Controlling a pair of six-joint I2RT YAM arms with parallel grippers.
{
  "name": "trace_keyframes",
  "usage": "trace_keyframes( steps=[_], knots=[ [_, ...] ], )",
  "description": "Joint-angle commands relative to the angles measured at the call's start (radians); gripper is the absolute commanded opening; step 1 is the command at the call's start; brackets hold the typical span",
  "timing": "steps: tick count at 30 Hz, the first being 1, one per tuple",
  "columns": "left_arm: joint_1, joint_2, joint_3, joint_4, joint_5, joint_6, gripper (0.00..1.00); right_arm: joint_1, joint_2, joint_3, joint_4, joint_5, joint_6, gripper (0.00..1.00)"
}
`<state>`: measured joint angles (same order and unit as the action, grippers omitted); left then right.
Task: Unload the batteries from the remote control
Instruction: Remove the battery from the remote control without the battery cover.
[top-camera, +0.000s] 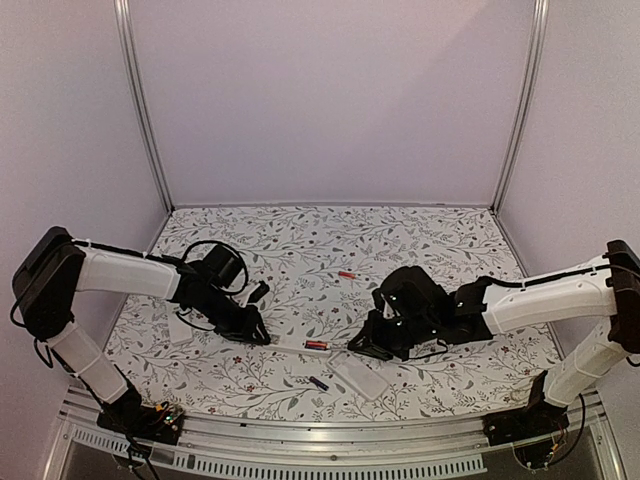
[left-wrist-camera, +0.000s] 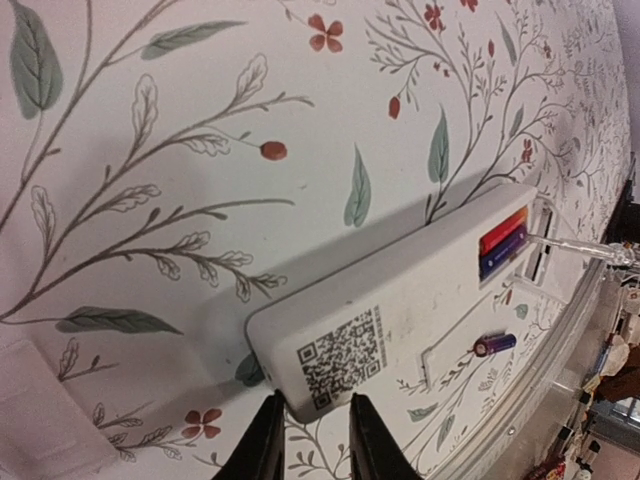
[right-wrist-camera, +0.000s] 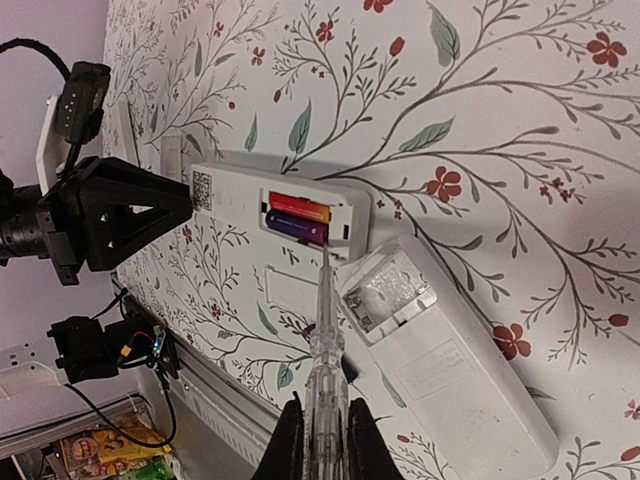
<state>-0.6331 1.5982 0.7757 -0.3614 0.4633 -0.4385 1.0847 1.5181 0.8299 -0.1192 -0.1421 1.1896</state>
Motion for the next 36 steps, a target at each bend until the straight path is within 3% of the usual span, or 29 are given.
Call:
trace_keyframes(
  steps=[1,14,36],
  knots=[
    [-0.021,0.02,-0.01,0.028,0.034,-0.001,0.22,0.0,-0.014,-0.005,0.209,-0.041,-0.008,0.0],
    [-0.024,0.032,-0.009,0.029,0.019,0.0,0.21,0.0,-0.019,0.0,0.322,-0.106,-0.063,0.0],
    [-0.028,0.04,-0.007,0.025,-0.01,0.008,0.2,0.001,-0.031,-0.012,0.31,-0.074,-0.064,0.0]
  ],
)
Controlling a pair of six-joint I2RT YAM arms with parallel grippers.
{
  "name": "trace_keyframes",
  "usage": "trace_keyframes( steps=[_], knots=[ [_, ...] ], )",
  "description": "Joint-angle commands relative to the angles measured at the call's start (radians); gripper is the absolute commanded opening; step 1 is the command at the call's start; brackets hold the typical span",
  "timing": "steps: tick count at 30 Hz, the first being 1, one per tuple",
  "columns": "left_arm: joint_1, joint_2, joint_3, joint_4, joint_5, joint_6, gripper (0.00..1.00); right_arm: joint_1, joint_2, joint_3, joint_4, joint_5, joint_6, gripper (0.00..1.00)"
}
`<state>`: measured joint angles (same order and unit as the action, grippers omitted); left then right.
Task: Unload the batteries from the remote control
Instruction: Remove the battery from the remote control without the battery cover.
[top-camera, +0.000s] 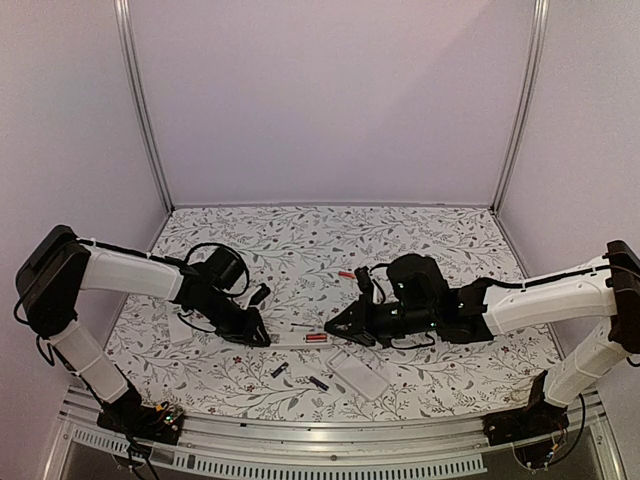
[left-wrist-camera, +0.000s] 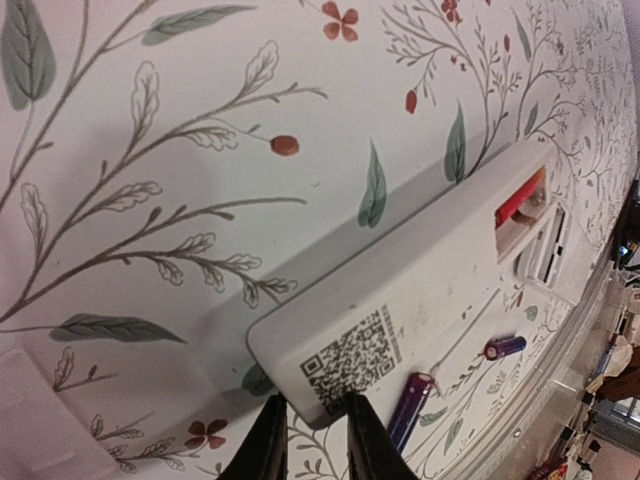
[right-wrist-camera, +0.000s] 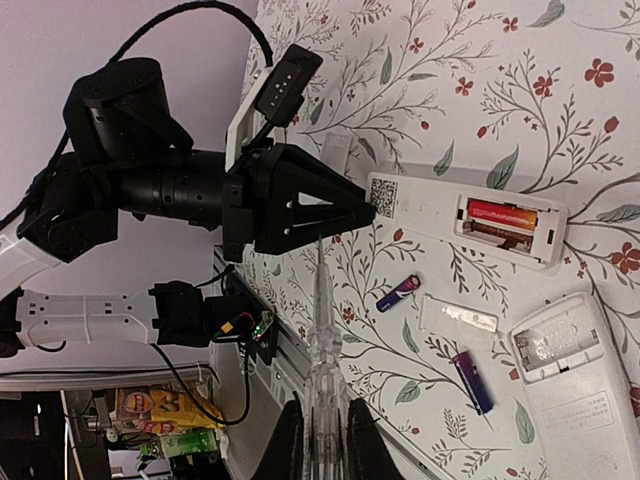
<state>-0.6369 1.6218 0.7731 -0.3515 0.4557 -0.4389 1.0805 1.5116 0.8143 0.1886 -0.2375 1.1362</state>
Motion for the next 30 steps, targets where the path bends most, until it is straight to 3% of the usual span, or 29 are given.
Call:
trace_keyframes(
  steps=[1,12,22,30],
  knots=[
    [-0.024,0.016,-0.004,0.016,-0.004,0.009,0.2,0.004,-0.029,0.005,-0.013,0.032,-0.012,0.0],
    [-0.023,-0.011,0.024,0.006,0.004,0.018,0.36,0.002,-0.036,0.124,-0.455,0.231,-0.081,0.0],
    [-0.012,-0.009,0.039,0.001,-0.017,0.02,0.47,0.003,0.03,0.189,-0.56,0.285,-0.112,0.0],
    [-0.008,0.006,0.046,0.005,-0.014,0.029,0.44,0.002,0.063,0.212,-0.56,0.271,-0.125,0.0]
  ],
)
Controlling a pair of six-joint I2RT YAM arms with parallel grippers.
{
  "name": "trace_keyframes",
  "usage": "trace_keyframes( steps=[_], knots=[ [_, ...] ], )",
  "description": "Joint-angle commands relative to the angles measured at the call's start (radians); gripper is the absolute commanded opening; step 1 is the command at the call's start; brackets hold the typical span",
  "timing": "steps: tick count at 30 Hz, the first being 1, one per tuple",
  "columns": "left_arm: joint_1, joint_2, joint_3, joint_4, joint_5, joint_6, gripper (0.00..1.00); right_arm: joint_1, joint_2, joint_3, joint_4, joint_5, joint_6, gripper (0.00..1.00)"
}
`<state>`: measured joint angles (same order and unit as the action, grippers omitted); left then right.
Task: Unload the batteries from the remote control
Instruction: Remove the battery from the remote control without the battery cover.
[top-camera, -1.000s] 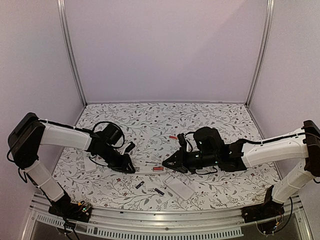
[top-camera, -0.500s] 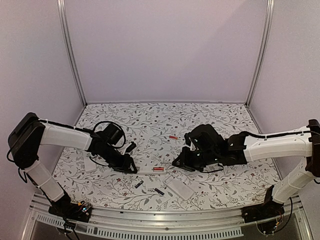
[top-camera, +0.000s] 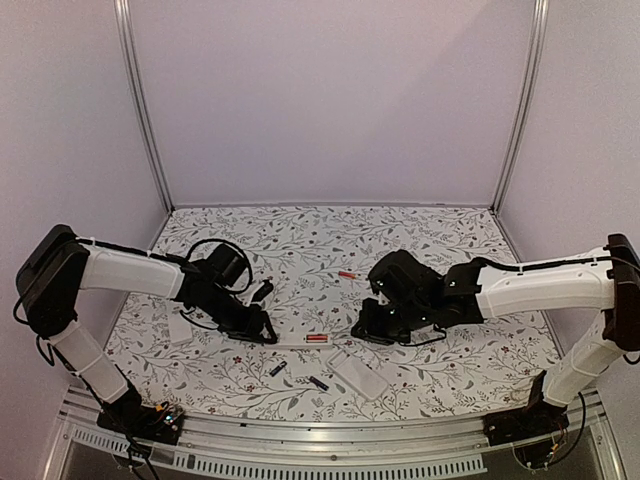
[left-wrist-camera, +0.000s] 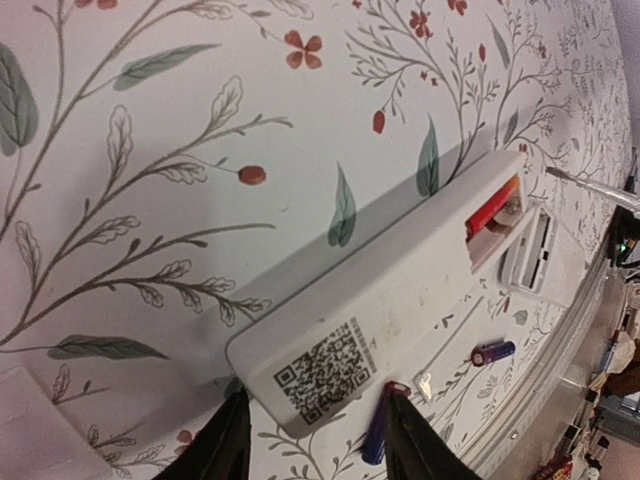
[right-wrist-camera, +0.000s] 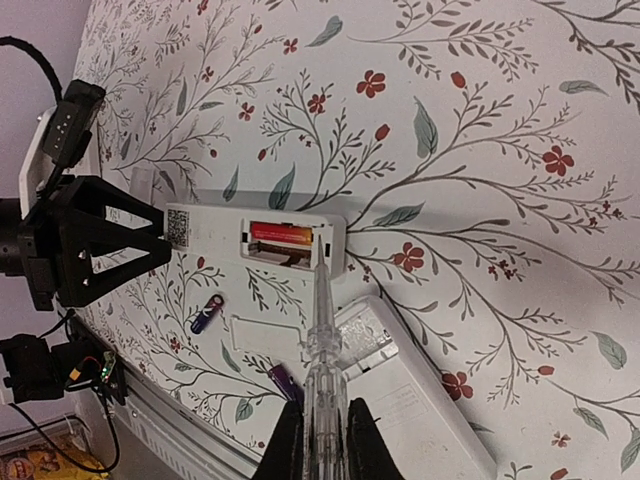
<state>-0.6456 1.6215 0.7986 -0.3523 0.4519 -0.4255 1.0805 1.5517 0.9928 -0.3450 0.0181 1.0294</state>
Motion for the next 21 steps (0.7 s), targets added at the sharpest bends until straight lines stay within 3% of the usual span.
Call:
trace_keyframes(
  steps=[1,21],
  knots=[
    [0.002,0.01,0.021,0.006,-0.009,0.017,0.43,0.002,0.026,0.035,-0.027,0.013,-0.02,0.0],
    [0.001,0.025,0.019,0.011,-0.006,0.022,0.36,0.002,0.061,0.043,0.012,-0.004,-0.034,0.0]
  ],
)
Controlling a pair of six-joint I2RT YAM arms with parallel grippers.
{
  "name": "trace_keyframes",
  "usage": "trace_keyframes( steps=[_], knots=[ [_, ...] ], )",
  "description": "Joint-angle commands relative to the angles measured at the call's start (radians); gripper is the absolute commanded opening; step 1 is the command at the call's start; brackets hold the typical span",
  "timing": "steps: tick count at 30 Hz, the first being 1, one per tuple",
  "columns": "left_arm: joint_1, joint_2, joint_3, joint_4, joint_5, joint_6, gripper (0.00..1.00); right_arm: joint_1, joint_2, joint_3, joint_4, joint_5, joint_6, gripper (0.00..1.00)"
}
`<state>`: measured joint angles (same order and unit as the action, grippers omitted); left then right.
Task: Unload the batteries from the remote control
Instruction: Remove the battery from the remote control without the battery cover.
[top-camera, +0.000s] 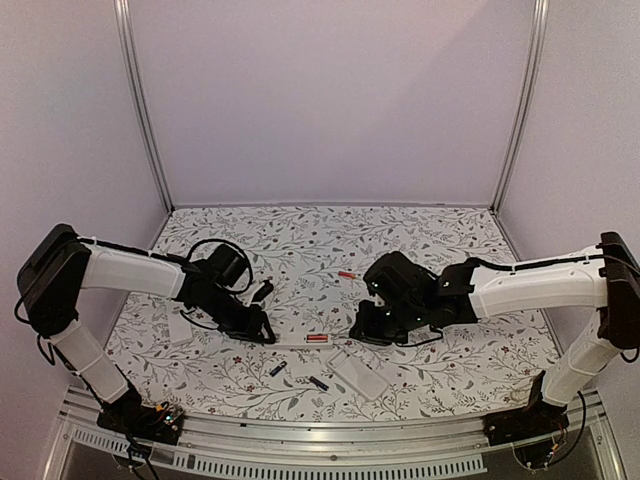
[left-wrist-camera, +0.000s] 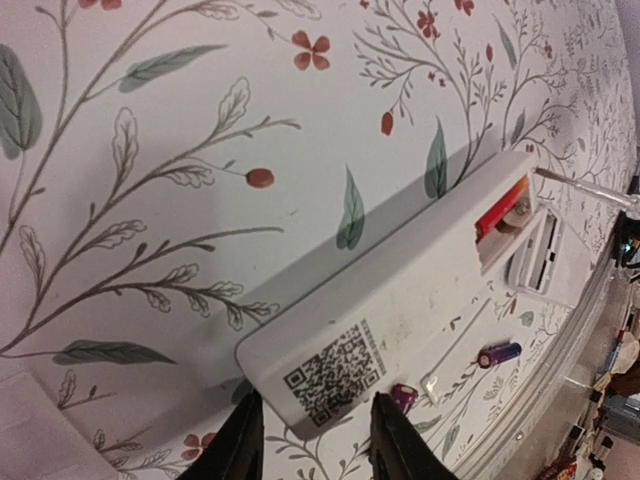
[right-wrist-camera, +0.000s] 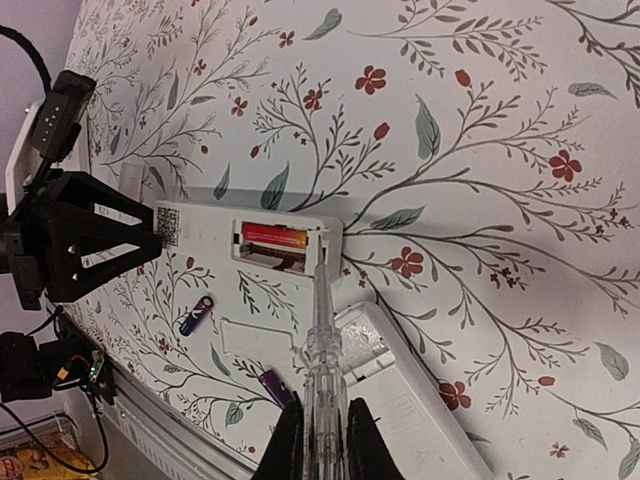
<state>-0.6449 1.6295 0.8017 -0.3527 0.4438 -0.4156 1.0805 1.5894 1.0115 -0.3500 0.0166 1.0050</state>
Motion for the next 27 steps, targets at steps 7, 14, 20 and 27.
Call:
trace_keyframes(
  steps=[7,14,20,27],
  knots=[
    [0.0,0.019,0.016,0.012,0.004,0.011,0.35,0.002,0.024,0.024,0.027,-0.004,-0.014,0.0],
    [0.0,0.019,0.015,0.012,0.004,0.011,0.34,0.002,0.033,0.021,0.025,-0.006,-0.011,0.0],
    [0.001,0.019,0.016,0.014,0.006,0.011,0.34,0.002,0.04,0.019,0.025,-0.04,-0.008,0.0],
    [0.001,0.023,0.015,0.015,0.01,0.011,0.34,0.002,0.038,0.024,0.014,-0.056,0.001,0.0]
  ],
)
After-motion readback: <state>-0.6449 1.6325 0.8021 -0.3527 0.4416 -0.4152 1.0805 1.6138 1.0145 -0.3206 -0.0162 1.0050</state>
